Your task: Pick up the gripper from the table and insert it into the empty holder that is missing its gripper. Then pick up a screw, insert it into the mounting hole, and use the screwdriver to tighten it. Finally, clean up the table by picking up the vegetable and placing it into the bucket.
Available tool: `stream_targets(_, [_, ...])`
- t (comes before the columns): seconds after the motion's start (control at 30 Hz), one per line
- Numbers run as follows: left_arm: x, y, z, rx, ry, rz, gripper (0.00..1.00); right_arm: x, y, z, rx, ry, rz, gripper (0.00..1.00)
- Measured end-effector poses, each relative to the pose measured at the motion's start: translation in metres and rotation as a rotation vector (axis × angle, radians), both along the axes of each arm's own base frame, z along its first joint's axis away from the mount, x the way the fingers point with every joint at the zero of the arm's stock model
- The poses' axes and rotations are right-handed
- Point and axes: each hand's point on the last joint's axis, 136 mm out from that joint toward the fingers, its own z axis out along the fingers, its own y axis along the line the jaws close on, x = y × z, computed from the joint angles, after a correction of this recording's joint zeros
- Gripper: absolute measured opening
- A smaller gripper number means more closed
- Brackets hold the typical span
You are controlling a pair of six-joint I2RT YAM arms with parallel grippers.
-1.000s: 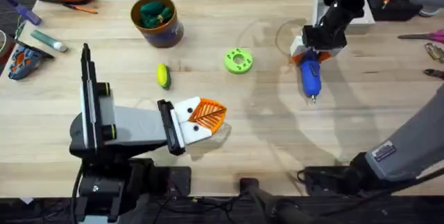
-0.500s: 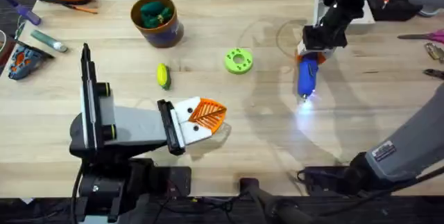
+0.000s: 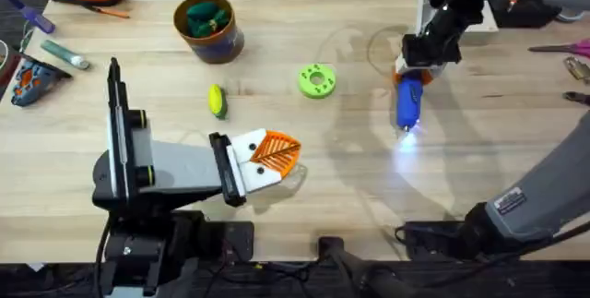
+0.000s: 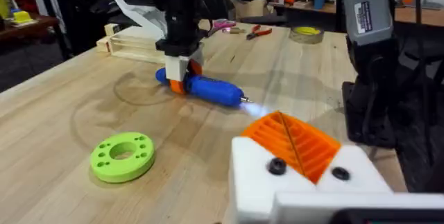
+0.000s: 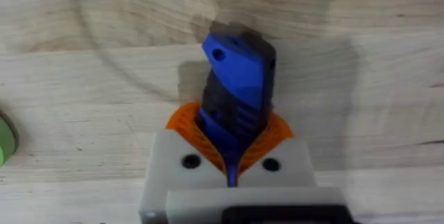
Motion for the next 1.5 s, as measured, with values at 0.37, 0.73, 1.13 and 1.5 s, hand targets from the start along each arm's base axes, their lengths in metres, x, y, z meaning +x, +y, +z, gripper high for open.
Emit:
stream_targets(0.37, [0.0,0.0,0.0,0.0,0.0,0.0,0.014,0.005,0.002,0.006,0.008,-0.014,0.0,0.026])
stream_targets(0.73, [0.0,0.0,0.0,0.0,0.0,0.0,0.014,0.039,0.017,0.134,0.113,-0.377,0.018,0.026])
stream_targets(1.13, [0.0,0.0,0.0,0.0,0.0,0.0,0.014,0.02,0.038,0.267,0.227,-0.771,0.088,0.026])
stream_targets(1.5, [0.0,0.0,0.0,0.0,0.0,0.0,0.014,-0.013,0.106,0.364,0.518,-1.056,0.344,0.026])
